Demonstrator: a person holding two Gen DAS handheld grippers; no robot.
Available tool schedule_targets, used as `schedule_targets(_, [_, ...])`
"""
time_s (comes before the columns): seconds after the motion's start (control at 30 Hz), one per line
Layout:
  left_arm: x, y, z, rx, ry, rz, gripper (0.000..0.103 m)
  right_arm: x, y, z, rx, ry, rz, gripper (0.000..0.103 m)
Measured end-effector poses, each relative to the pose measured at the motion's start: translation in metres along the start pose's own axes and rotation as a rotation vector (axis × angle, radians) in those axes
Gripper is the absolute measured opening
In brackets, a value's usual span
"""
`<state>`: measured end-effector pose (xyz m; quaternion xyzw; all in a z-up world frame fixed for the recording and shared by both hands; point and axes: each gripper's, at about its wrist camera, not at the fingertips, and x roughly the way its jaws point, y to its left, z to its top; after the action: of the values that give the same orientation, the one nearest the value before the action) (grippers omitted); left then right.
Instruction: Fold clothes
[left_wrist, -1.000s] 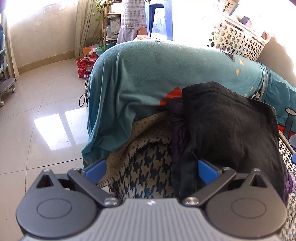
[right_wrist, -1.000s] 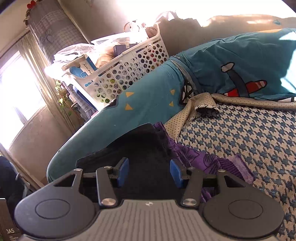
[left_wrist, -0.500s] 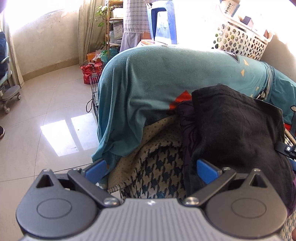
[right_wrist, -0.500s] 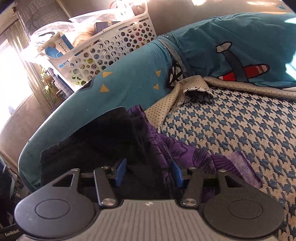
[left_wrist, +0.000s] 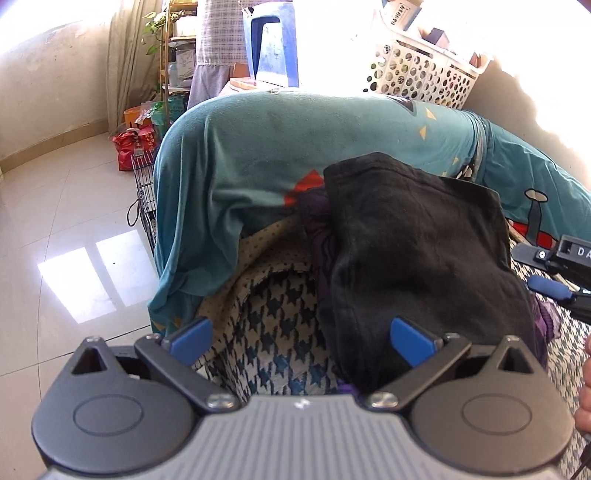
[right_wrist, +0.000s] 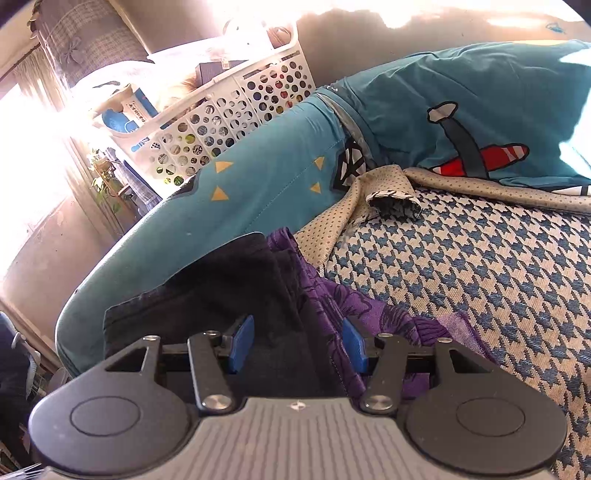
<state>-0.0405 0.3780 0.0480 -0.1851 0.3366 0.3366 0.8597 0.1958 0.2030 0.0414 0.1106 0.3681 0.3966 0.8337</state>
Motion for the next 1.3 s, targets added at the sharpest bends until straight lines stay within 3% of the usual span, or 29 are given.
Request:
schedule_targets(0.47, [0.007, 0.003, -0.007, 0.102, 0.066, 0.028, 0.103, -0.007, -0.006, -0.009, 0.029, 0.085, 0.085, 0.052])
schedule_targets(0.8, [0.008, 0.017, -0.007, 0.071, 0.096, 0.022, 0.103, 0.004, -0.003, -0.022, -0.024, 0.137, 0.042, 0.052])
schedule_targets(1.0, [-0.013, 0.022, -0.002, 0.003, 0.010, -0.126, 0.103, -0.003, -0.008, -0.018, -0.008, 0.104, 0.060, 0.052])
schedule_targets(1.3, [-0.009, -0.009, 0.023, 0.069, -0.200, -0.023, 0.103, -0.008, -0.001, -0.014, -0.015, 0.009, 0.109, 0.052])
